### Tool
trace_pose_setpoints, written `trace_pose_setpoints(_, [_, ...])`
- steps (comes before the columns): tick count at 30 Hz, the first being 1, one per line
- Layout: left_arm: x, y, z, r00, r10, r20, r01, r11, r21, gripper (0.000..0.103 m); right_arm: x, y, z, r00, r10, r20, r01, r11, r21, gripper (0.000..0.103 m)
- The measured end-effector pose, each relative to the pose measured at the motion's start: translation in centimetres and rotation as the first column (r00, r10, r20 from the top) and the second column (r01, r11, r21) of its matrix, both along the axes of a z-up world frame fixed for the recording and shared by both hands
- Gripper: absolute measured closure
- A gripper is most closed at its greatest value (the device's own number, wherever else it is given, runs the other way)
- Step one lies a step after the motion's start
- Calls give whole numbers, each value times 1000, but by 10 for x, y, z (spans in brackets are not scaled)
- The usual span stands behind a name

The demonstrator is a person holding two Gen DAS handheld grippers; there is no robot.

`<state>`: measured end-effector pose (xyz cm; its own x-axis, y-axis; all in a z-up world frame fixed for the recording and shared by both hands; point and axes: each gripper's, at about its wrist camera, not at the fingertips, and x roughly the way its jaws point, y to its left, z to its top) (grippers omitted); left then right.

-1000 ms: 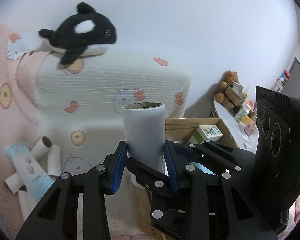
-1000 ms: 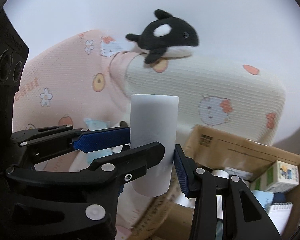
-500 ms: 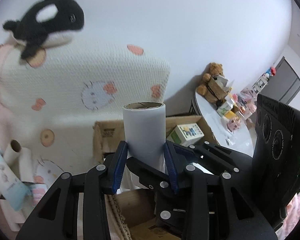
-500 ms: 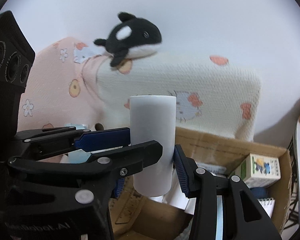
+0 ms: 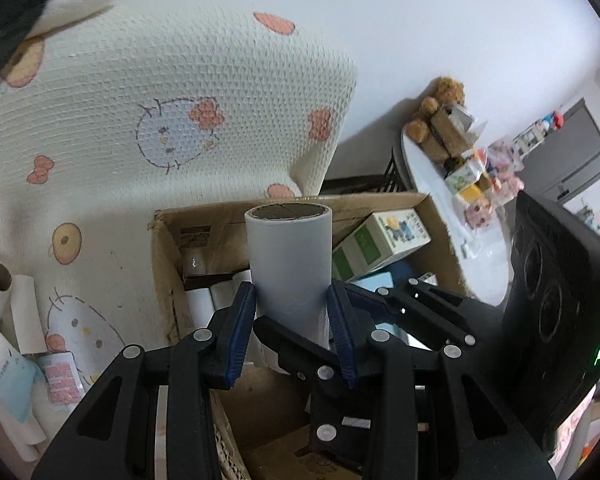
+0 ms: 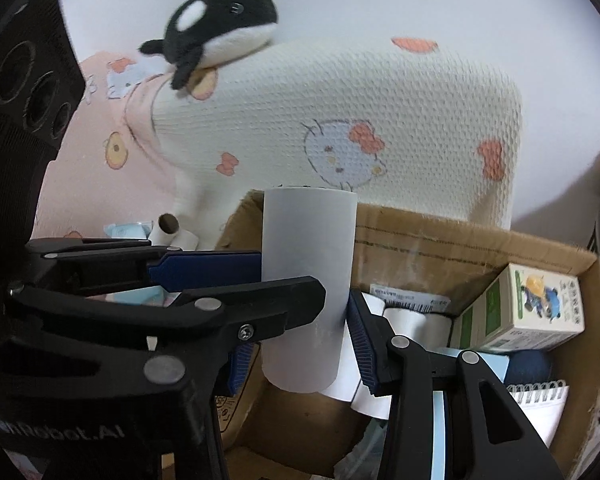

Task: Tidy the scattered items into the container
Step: 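Lift the white tube with the left gripper and carry it over the box, then lower the tube into the box beside the other tubes and open the left gripper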

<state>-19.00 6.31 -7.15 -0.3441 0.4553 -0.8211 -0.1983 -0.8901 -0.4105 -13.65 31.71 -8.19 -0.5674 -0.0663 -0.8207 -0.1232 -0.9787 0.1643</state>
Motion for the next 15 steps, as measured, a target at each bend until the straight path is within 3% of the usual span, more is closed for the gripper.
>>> trace_pose_setpoints(2, [-3,4,-4,1000,-15,22,16,1000,-27,63,-4,8,-5,1000,-4,22,5,999,-46,62])
trace_pose_setpoints(6, [-9,6,-10,998,-22,55,27,997,-77,63,-14,29,-27,997,8,80,11,973,-230,62])
trace_pose_setpoints(11, [-14,-2,-24,994,-16,112,29,993,-113,63,-20,27,-45,993,41,107,-8,956,-294,62])
trace_pose_setpoints(15, [-14,-6,-27,993,-20,120,35,991,-127,73,-26,22,-56,987,62,148,-12,950,-313,62])
